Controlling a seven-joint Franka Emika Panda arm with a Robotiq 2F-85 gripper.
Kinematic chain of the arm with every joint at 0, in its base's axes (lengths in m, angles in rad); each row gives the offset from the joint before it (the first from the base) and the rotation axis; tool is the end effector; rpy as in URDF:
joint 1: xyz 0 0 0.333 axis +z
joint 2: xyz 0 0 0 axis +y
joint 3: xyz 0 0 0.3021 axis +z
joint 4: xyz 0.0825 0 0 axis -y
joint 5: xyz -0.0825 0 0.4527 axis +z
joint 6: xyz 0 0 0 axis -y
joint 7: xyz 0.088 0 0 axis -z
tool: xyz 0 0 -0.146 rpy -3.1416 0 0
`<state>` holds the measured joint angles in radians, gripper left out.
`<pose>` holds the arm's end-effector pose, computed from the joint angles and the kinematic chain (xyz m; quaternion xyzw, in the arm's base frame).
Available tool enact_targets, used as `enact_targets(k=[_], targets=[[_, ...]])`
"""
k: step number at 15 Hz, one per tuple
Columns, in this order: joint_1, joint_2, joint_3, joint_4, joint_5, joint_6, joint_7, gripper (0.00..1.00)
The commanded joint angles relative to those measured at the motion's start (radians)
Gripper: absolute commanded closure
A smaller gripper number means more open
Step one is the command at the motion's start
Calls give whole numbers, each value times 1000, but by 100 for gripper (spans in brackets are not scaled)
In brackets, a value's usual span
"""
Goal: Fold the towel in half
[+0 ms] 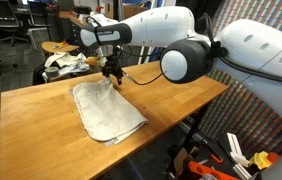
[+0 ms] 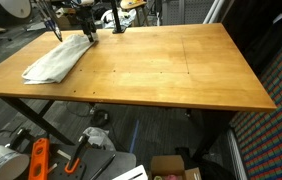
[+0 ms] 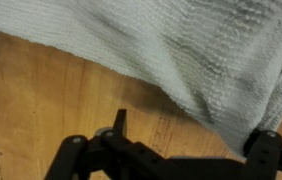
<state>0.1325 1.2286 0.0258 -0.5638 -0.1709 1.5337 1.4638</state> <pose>0.8151 0.0941 0.1756 0.7863 -0.6000 -0.0367 0.1430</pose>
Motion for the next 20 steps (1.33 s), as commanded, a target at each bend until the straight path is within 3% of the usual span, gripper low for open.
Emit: enact_targets(k=[1, 7, 15, 16, 17, 18, 19, 20], targets=[[-17, 27, -7, 76, 13, -17, 50, 0], [-27, 9, 15, 62, 23, -17, 26, 0], [-50, -62, 148, 92, 118, 78, -149, 0], [-53, -73, 160, 96, 123, 78, -175, 0], [-33, -25, 116, 211, 184, 14, -237, 0], [-41, -39, 123, 202, 204, -14, -298, 0], [-53, -98, 123, 107, 224, -4, -349, 0], [-58, -99, 123, 111, 241, -31, -403, 0]])
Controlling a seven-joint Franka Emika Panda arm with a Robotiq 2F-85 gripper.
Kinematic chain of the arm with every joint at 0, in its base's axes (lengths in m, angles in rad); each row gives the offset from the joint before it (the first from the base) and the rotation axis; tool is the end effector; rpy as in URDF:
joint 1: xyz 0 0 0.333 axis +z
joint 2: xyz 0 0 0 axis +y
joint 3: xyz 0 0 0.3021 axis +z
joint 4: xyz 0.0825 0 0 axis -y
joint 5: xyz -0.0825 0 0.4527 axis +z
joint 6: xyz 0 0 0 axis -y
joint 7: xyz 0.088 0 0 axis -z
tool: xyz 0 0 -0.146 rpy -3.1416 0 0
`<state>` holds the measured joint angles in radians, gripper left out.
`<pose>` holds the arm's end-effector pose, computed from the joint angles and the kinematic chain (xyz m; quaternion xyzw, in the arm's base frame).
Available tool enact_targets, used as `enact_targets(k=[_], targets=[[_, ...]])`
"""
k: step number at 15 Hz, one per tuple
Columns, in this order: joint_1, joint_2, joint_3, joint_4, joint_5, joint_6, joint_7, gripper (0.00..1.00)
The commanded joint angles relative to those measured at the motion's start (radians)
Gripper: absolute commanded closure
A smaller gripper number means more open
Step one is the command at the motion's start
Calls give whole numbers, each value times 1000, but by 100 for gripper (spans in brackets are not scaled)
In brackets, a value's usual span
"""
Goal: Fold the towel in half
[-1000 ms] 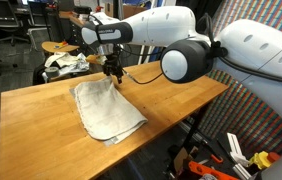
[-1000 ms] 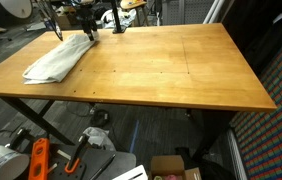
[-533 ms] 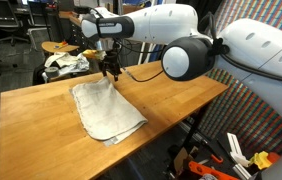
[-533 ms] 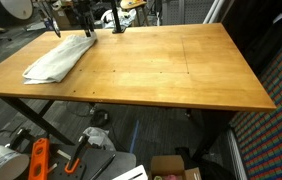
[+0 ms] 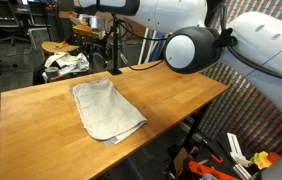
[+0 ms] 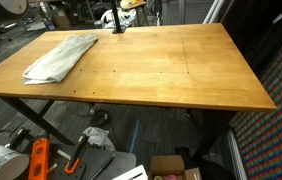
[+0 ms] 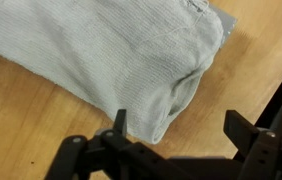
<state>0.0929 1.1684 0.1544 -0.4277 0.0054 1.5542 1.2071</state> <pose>0.8361 0.1350 0.3010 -0.8627 0.5001 0.0609 0.0454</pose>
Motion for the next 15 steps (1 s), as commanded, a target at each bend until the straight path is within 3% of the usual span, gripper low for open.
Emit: enact_targets(k=[1, 5, 9, 11, 15], targets=[[-25, -42, -5, -28, 81, -68, -200, 0], [-23, -41, -18, -37, 96, -135, -410, 0], [24, -26, -67, -37, 41, -150, -595, 0], [56, 17, -110, 25, 2, -163, -662, 0], [83, 30, -132, -1, 4, -105, -724, 0]])
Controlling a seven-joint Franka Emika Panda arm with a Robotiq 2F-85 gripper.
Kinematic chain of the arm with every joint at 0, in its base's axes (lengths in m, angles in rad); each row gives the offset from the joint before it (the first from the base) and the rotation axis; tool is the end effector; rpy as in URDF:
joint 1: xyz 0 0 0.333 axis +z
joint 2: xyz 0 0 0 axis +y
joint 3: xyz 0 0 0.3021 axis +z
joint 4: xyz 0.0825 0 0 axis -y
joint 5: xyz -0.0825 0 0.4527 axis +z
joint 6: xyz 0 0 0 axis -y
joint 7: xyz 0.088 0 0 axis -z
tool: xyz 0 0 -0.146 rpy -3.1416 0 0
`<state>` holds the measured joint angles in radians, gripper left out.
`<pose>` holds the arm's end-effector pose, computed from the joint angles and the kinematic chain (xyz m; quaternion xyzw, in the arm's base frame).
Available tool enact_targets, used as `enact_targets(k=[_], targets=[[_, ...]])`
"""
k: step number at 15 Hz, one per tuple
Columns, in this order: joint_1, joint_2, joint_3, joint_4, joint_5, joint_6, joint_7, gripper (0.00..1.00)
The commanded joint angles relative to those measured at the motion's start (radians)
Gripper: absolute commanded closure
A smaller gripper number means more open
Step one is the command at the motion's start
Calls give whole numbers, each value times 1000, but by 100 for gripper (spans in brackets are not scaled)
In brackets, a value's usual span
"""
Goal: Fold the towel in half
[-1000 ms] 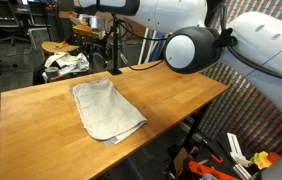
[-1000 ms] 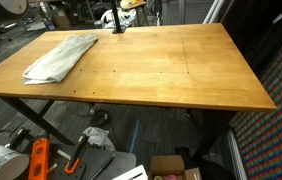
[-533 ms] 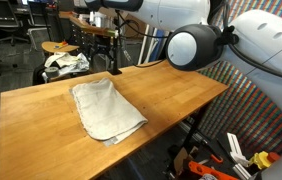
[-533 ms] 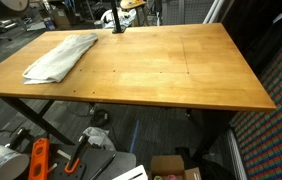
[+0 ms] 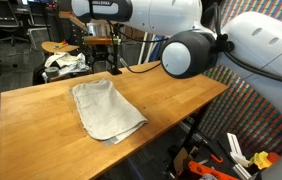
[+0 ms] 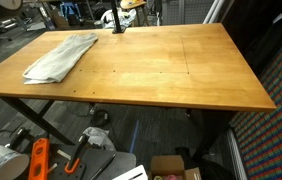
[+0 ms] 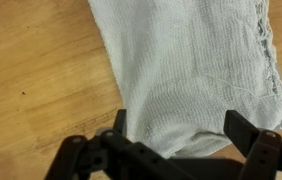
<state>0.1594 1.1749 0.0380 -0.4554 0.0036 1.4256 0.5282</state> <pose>0.8109 0.1455 0.2682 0.9794 -0.1734 -0.1024 0.0170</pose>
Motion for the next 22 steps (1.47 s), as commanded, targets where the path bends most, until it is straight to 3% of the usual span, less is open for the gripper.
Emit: enact_targets(k=[1, 8, 11, 17, 22], targets=[[19, 27, -8, 23, 17, 14, -46, 0], [7, 90, 49, 30, 145, 117, 16, 0], [9, 129, 64, 38, 179, 228, 24, 0], [29, 191, 59, 28, 160, 375, -22, 0], [66, 205, 34, 20, 102, 386, -129, 0]])
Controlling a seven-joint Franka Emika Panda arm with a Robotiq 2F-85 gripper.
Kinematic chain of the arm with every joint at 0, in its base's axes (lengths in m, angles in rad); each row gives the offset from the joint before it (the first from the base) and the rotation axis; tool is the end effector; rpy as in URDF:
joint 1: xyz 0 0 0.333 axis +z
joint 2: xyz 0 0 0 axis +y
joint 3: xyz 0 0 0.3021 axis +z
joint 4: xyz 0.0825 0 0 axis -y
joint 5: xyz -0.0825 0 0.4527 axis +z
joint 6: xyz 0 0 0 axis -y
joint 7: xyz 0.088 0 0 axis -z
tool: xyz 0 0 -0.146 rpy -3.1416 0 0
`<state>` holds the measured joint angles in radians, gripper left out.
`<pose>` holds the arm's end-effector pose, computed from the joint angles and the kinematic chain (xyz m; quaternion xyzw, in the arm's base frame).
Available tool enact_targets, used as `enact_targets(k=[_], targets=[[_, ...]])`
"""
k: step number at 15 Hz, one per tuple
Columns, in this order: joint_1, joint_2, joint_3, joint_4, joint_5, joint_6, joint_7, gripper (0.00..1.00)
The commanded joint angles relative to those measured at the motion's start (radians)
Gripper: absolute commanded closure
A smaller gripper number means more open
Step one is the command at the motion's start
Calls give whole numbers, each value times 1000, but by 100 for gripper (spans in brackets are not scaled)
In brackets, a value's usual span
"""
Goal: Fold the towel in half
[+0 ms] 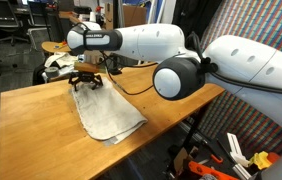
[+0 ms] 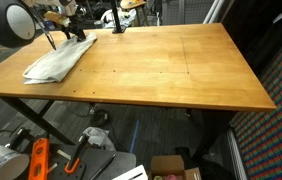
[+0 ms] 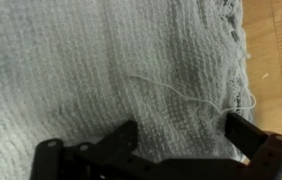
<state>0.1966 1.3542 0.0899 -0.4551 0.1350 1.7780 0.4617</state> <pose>0.8289 0.2160 0.1459 -0.9845 0.1359 0.0513 0.0980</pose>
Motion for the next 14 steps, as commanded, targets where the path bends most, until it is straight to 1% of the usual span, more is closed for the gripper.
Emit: enact_targets(k=[1, 7, 12, 14], targets=[[36, 27, -18, 23, -37, 43, -79, 0], [69, 21, -18, 18, -56, 40, -114, 0], [83, 15, -20, 17, -55, 43, -80, 0], [87, 20, -22, 20, -54, 67, -62, 0]])
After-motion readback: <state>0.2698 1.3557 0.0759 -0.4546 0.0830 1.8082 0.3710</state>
